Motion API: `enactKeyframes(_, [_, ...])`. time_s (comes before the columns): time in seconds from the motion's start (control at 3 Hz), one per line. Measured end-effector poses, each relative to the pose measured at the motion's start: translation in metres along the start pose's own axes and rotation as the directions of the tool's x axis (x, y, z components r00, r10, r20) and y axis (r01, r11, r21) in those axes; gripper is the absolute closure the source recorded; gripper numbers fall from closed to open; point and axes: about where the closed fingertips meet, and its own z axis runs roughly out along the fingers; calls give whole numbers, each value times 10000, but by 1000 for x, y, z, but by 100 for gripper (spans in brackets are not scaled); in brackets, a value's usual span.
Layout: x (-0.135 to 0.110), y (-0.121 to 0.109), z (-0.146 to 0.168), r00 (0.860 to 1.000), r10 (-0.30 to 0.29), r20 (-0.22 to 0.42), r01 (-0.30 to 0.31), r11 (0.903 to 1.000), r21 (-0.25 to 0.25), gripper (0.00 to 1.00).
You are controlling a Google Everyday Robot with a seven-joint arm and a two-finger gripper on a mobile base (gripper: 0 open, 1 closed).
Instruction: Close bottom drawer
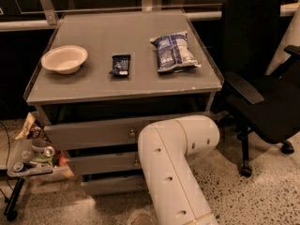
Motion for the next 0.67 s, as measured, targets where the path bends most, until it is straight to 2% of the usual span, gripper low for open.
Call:
enactKeyframes(0.33, [0,0,0,10000,0,0,0,10000,0,0])
enactKeyframes(0.67, [0,0,0,10000,0,0,0,10000,-1,0])
